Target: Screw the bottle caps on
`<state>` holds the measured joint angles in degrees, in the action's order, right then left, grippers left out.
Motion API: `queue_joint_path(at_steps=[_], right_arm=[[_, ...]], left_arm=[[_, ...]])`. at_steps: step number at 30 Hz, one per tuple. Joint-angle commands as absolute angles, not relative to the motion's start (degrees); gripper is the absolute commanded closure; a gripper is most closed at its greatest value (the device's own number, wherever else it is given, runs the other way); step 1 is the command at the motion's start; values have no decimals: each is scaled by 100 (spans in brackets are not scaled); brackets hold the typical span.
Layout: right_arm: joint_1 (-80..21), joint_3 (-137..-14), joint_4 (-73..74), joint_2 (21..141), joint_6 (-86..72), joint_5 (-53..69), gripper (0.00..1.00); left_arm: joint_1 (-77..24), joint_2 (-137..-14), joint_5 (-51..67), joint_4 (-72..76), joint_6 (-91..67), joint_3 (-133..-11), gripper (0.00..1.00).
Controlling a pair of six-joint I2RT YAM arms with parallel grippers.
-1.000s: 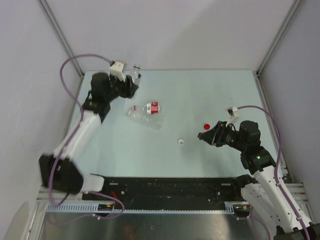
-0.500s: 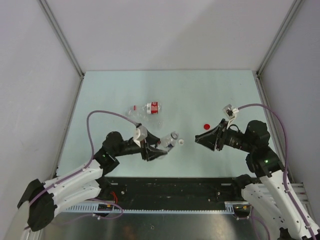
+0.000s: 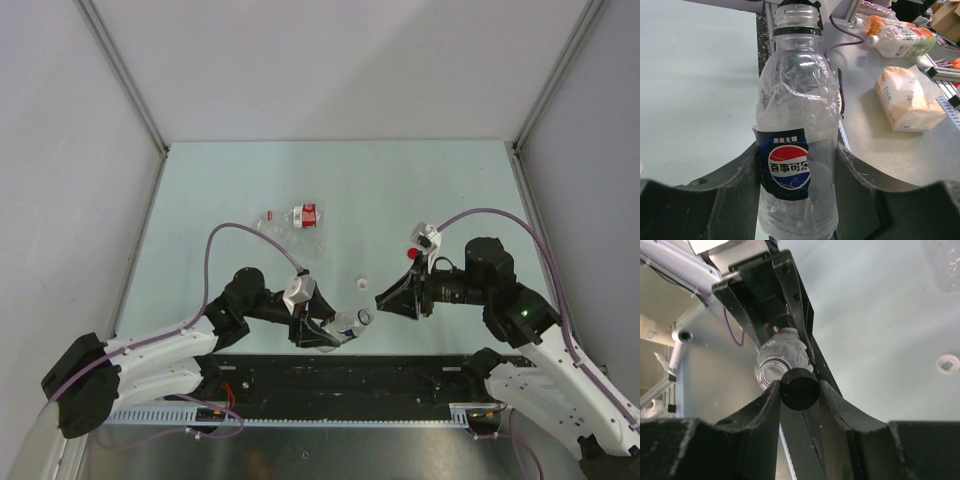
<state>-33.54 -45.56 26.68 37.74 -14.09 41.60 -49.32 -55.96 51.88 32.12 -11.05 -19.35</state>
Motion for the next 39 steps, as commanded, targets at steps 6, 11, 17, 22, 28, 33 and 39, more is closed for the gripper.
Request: queue_joint_path(at_steps=[6, 11, 17, 22, 28, 33, 39], right_arm=[[-4131, -4887, 2930, 3831, -912, 3565, 65], [-4297, -4890, 2755, 3759, -918, 3489, 65], [-4359, -4902, 2649, 3769, -869, 3482, 65], [-4415, -4904, 2557, 3867, -814, 3575, 65], [-4511, -4913, 2480, 3919, -742, 3810, 65], [-4605, -4922, 2538, 3944, -682, 3751, 65], [-4722, -4922, 2658, 3963, -578, 3603, 66]], left_arm=[[-4979, -5564, 5260, 3494, -1417, -2228, 88], [-4979, -5637, 5274, 3481, -1660, -2254, 92], [-5028, -5685, 5318, 3460, -1869, -2324, 98], [-5078, -5726, 5413, 3447, -1961, -2365, 100], [-5122, -5879, 5610, 3437, -2095, -2448, 100], [-5145, -6028, 5679, 3428, -2176, -2558, 100], [-5144, -5907, 5762, 3428, -2300, -2675, 100]])
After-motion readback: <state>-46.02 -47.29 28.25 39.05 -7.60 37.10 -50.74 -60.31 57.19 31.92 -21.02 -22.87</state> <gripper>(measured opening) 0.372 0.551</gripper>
